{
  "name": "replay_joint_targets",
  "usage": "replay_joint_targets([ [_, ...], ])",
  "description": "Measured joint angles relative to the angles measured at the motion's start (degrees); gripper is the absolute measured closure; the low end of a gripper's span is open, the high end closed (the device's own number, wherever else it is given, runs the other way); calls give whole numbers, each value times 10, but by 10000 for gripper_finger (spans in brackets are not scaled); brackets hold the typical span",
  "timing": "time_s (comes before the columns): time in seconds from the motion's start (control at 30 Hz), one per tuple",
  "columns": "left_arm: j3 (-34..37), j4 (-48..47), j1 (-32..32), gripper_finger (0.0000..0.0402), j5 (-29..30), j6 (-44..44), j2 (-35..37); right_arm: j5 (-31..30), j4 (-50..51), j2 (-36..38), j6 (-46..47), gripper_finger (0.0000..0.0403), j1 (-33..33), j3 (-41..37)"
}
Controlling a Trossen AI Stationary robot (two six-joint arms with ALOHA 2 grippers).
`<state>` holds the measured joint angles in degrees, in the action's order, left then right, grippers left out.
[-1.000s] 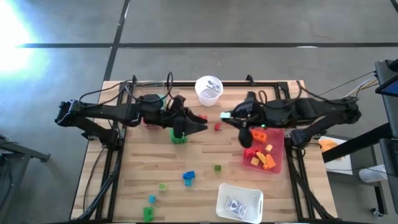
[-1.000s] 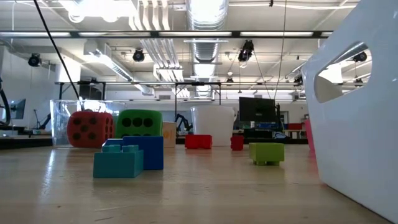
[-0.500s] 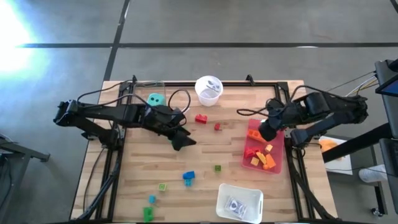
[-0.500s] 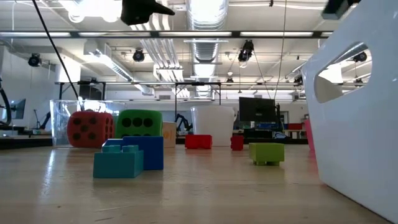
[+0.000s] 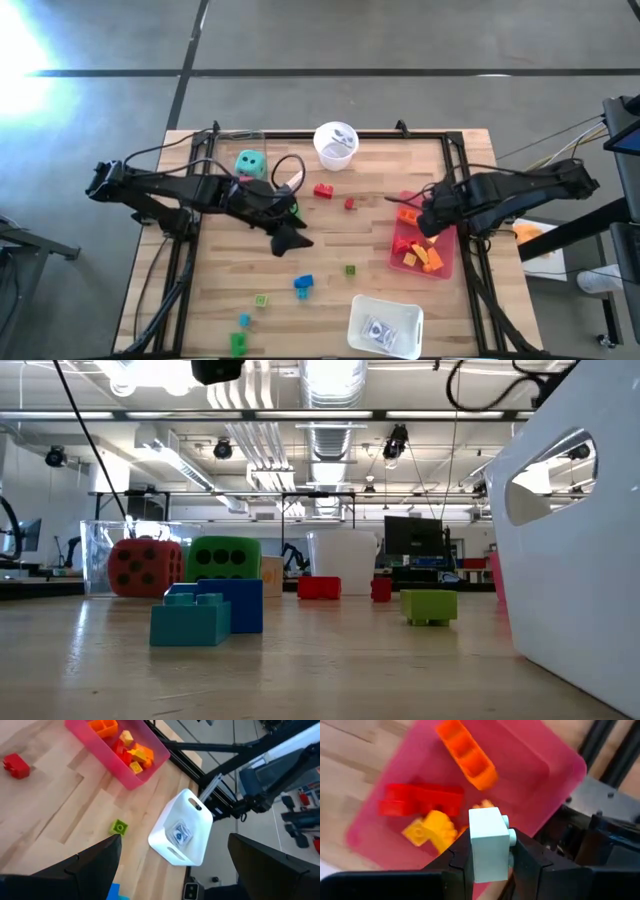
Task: Pick & Place Toys
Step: Put the light blue game piece into the pink bin
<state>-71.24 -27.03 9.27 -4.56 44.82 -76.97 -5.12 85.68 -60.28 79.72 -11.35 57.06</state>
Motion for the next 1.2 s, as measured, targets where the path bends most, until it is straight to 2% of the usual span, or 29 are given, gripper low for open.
replay_joint_targets([
  [0.53,0,-2,12,32,0,4,0,21,-79,-21,21,316,4,-119],
  [0.6,0,-2,12,32,0,6,0,21,-80,-33,-8,316,14,-123],
  [0.93,0,-2,13,32,0,6,0,21,-102,-89,-264,316,78,-124],
  [1.07,0,-2,20,32,0,8,0,20,-102,-110,-295,317,106,-125],
  [1.2,0,-2,27,32,-1,8,0,21,-107,-129,-258,317,129,-129],
])
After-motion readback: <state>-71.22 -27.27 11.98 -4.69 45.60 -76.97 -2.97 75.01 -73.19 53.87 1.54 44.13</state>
